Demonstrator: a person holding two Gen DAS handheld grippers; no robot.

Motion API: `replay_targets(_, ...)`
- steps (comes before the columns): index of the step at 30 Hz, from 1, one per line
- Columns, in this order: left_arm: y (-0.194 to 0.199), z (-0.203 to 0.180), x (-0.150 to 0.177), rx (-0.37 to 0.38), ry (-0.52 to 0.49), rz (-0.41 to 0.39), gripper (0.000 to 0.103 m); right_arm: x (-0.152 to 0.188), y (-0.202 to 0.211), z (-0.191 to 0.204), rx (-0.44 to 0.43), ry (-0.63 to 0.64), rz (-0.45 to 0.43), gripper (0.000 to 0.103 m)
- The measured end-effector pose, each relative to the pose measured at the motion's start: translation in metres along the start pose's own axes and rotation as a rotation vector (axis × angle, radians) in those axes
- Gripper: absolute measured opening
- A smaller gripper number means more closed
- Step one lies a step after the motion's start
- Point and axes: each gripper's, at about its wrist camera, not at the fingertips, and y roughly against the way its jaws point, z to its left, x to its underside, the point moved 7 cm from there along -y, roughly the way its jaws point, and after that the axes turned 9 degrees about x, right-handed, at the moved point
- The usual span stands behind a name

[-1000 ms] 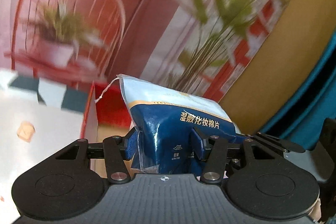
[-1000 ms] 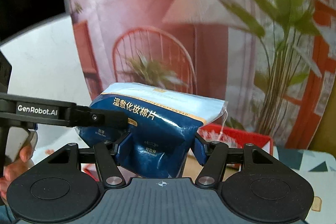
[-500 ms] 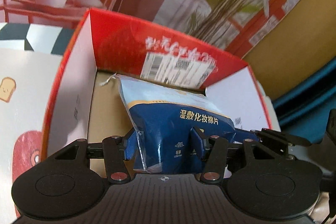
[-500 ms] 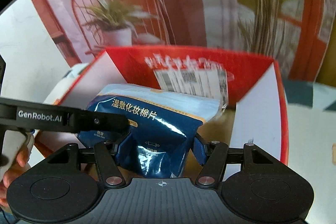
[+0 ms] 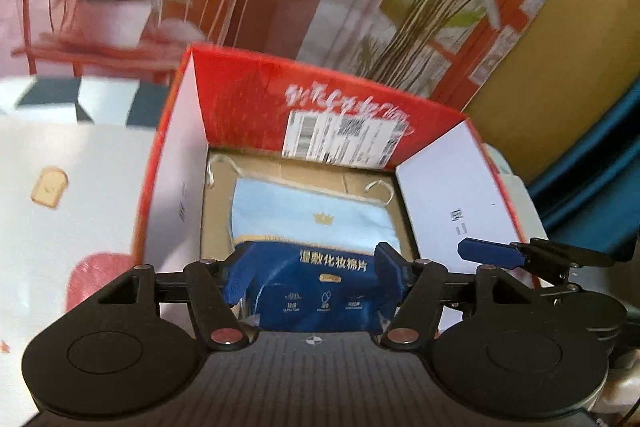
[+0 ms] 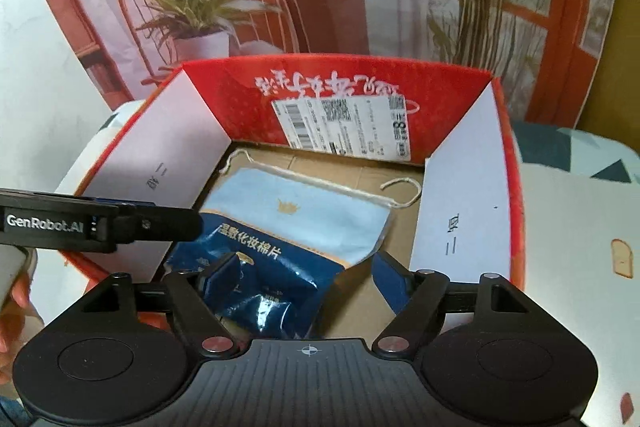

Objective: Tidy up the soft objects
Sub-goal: 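Lift the blue packet with the right tool and drop it into the red box, then move the right tool to the green tasseled pouch and grasp it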

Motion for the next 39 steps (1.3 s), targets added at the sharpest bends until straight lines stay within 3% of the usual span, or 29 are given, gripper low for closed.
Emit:
replay_targets(6,0.05,-0.024,0.014,-0.023,-0.133,-0.134,0.067,0.012,0.039,0.006,0.005,0.017,-0.138,0.07)
replay_targets(12,0.085,-0.032,0.051,-0.02,-0.156,-0.192,0.067,0.04,0.075,0.015,0.002,0.033,-0.257,0.07)
replay_targets(21,0.105,-0.013,0.105,-0.047,-0.063,-0.239,0.066,0.091,0.104,0.03,-0.026,0.006,-0.351,0.07)
replay_targets(25,0.107,-0.009,0.123,-0.062,-0.019,-0.255,0.065,0.113,0.11,0.029,0.029,0.009,-0.381,0.069)
replay_targets(31,0.095,-0.012,0.135,-0.064,-0.036,-0.219,0.065,0.136,0.105,0.002,0.103,-0.056,-0.327,0.07)
replay_targets(39,0.083,-0.016,0.147,-0.049,-0.048,-0.188,0.065,0.154,0.085,-0.02,0.092,-0.169,-0.266,0.07)
